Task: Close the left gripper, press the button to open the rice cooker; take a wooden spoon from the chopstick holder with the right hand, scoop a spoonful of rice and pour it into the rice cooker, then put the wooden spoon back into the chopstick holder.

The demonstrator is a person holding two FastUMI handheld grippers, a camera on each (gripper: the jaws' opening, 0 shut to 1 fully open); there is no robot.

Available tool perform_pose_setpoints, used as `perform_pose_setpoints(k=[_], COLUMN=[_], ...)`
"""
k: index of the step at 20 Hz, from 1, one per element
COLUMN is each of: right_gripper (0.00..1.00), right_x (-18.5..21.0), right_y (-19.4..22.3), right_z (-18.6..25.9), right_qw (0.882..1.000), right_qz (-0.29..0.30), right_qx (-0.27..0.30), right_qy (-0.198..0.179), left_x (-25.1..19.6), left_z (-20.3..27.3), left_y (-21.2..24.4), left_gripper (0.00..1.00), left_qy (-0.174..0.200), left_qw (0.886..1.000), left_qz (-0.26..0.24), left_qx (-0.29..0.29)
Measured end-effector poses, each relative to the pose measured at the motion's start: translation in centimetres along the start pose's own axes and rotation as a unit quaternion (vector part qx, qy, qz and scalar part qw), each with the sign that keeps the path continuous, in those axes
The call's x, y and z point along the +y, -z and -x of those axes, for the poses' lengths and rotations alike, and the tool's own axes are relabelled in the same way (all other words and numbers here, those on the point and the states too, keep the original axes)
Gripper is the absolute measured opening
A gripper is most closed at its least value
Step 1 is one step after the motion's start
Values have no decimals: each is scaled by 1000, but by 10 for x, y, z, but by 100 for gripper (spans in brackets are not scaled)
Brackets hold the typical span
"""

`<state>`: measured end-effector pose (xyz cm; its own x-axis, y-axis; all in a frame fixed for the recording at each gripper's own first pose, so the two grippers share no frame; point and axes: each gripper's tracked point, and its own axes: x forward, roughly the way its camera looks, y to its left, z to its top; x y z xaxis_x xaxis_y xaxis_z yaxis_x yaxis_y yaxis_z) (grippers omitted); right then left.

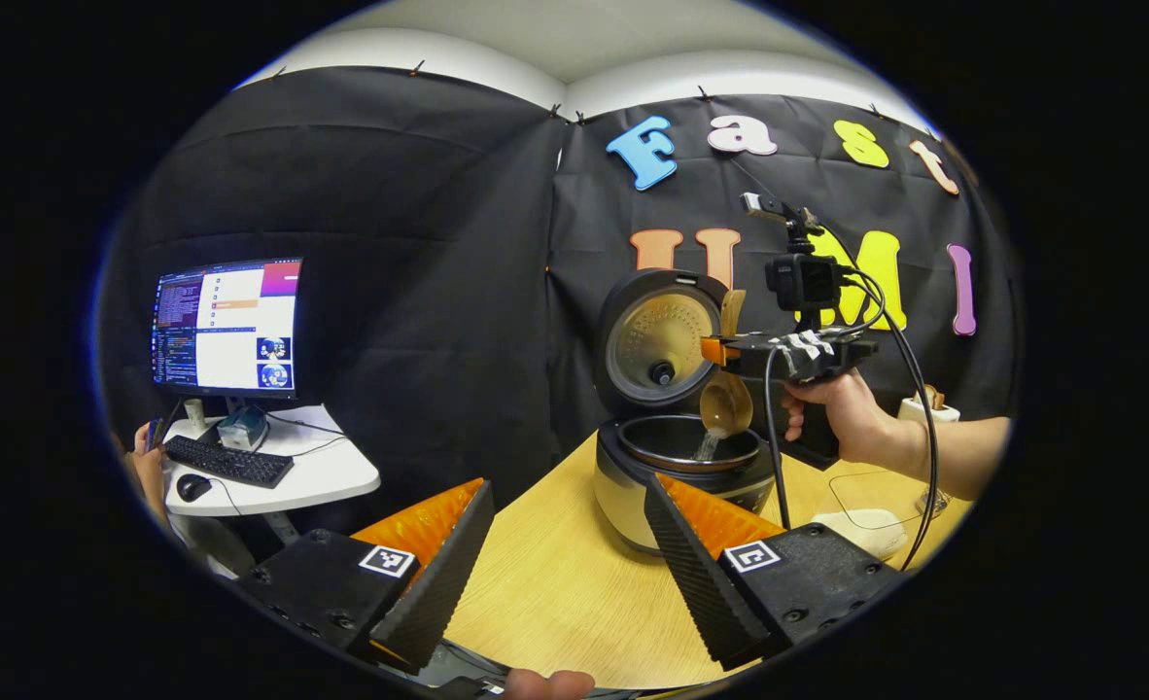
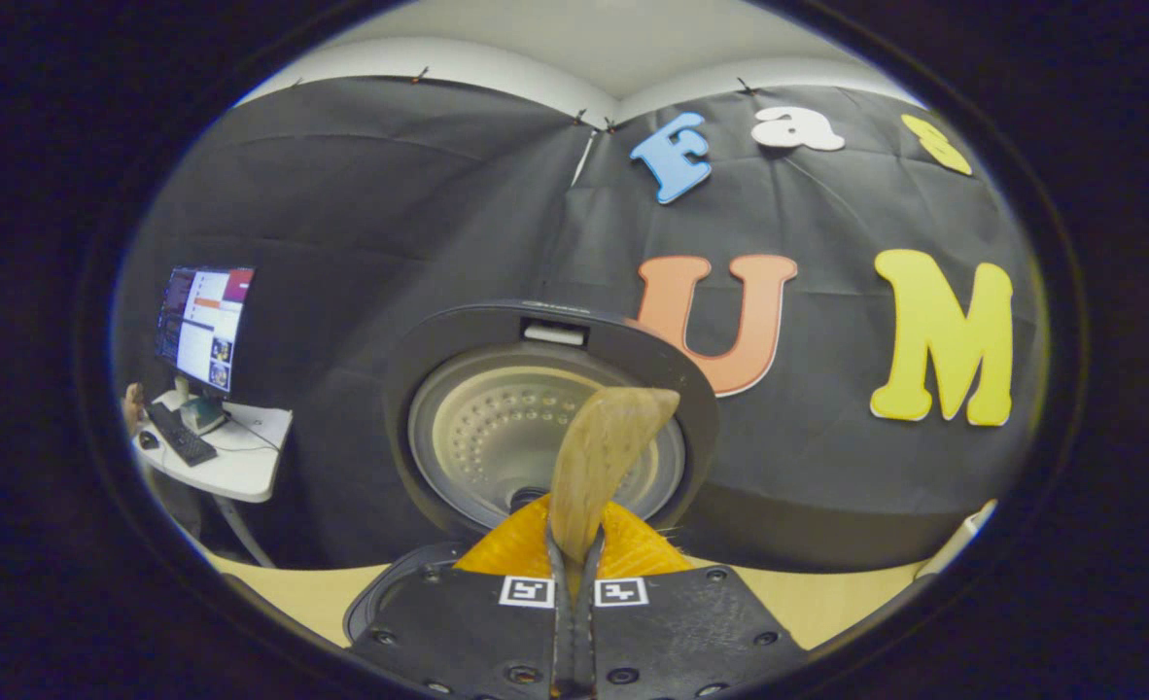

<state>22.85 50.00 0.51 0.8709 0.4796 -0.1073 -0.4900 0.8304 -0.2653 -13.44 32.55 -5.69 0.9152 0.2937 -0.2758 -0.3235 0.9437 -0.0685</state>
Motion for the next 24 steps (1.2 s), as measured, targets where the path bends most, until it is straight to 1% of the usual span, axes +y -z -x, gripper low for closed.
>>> perform_pose_setpoints(k=[4, 6, 7, 9, 10, 13, 17, 19, 20, 21, 23, 24], right_gripper=[0, 0, 0, 0, 0, 0, 0, 2, 0, 2, 0, 0], right_x=[8, 17, 19, 16, 14, 6, -24, -47, -62, -79, -118, -140], right_y=[-13, -16, -16, -20, -21, -24, -38, -45, -48, -50, -49, -47], right_z=[9, 15, 17, 17, 17, 21, 37, 48, 56, 66, 88, 99], right_qw=[998, 995, 995, 996, 997, 999, 994, 984, 977, 971, 961, 958], right_qz=[56, 86, 91, 82, 67, -13, -103, -171, -206, -235, -274, -284], right_qx=[-36, -43, -40, -42, -42, -30, -32, -39, -39, -40, -44, -46], right_qy=[5, -2, -9, -13, -18, -25, -25, -25, -23, -20, -5, 7], left_x=[-3, -1, 0, 3, 5, 7, 2, -7, -10, -13, -26, -33], left_z=[3, 3, 6, 8, 10, 15, 18, 17, 16, 17, 16, 16], left_y=[-3, -3, -4, -6, -6, -9, -16, -16, -16, -16, -23, -26], left_gripper=[99, 99, 99, 99, 99, 99, 99, 99, 99, 99, 99, 95], left_qy=[1, 1, -2, -7, -8, -12, -14, -11, -10, -9, -1, 3], left_qw=[1000, 1000, 1000, 1000, 1000, 1000, 1000, 1000, 1000, 1000, 1000, 1000], left_qz=[0, 1, 0, 0, 2, 8, 9, 6, 4, 2, -3, -4], left_qx=[-4, -7, -8, -11, -11, -14, -20, -19, -16, -15, -23, -28])
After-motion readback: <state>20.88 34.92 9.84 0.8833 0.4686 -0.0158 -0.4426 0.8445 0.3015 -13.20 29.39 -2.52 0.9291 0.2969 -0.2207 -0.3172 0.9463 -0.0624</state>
